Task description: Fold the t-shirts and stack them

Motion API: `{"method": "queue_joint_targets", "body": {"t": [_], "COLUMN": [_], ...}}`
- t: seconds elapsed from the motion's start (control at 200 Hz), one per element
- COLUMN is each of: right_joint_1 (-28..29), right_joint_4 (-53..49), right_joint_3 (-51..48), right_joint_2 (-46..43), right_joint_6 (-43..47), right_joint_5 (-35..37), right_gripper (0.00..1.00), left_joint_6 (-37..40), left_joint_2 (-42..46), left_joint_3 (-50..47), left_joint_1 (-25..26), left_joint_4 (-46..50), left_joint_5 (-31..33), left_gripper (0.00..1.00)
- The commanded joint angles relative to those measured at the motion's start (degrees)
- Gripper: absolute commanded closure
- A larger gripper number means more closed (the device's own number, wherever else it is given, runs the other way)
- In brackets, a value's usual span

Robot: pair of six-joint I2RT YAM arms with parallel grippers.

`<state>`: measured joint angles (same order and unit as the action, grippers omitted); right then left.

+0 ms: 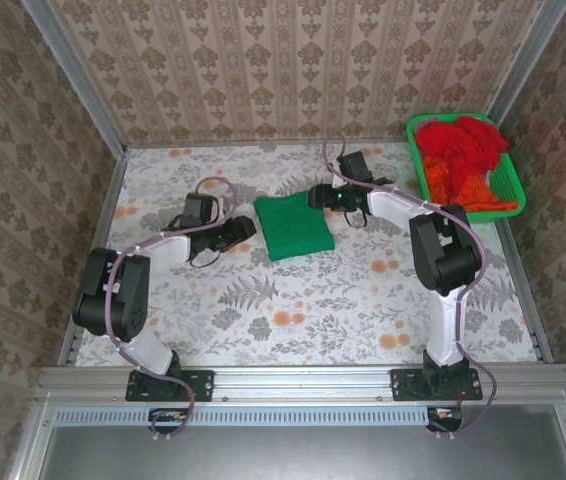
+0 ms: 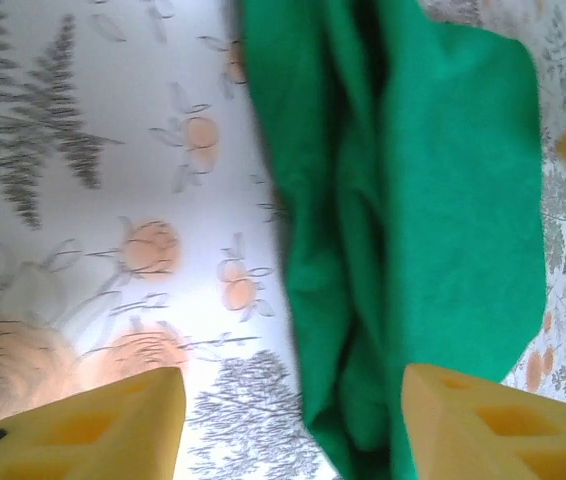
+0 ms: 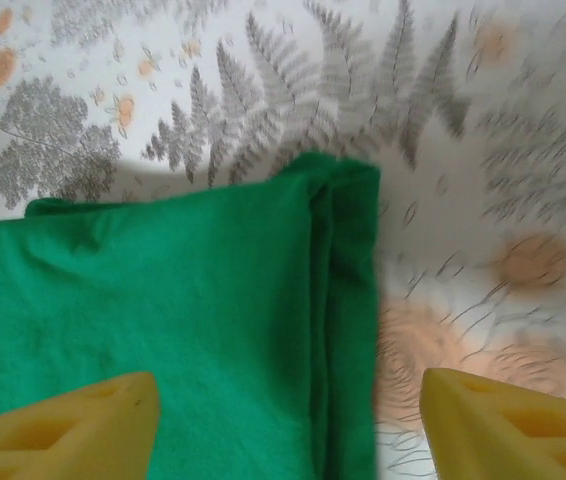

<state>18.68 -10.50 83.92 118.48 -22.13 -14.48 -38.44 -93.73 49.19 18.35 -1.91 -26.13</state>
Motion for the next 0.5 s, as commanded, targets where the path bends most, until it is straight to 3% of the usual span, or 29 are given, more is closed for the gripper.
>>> {"method": "queue_joint_targets", "body": {"t": [0.0, 0.1, 0.21, 0.495], "right_joint_1": [0.57, 0.63, 1.22, 6.43], "right_joint_4": [-1.04, -0.22, 2.67, 10.77], "right_joint_3": [1.43, 0.78, -1.63, -8.4], "right_joint_2": [3.44, 4.32, 4.14, -0.79], "right_joint_6": [-6.11, -8.0, -11.21, -21.19], "right_joint_5": [-4.58, -4.53, -5.28, -2.0], "right_gripper": [0.45, 0.55, 0.66, 0.66], "left_joint_6": [0.47, 1.33, 3.02, 8.15], "left_joint_2": [0.65, 1.01, 2.23, 5.16], "left_joint_3": [2.79, 4.41, 5.83, 8.31], "left_joint_1": [2.86, 4.29, 5.15, 5.6], "left_joint_4": [3.47, 5.49, 8.15, 15.04], "left_joint_5": [5.65, 8.42, 10.88, 15.1], "left_gripper": [0.31, 0.23, 0.22, 0.24]}}
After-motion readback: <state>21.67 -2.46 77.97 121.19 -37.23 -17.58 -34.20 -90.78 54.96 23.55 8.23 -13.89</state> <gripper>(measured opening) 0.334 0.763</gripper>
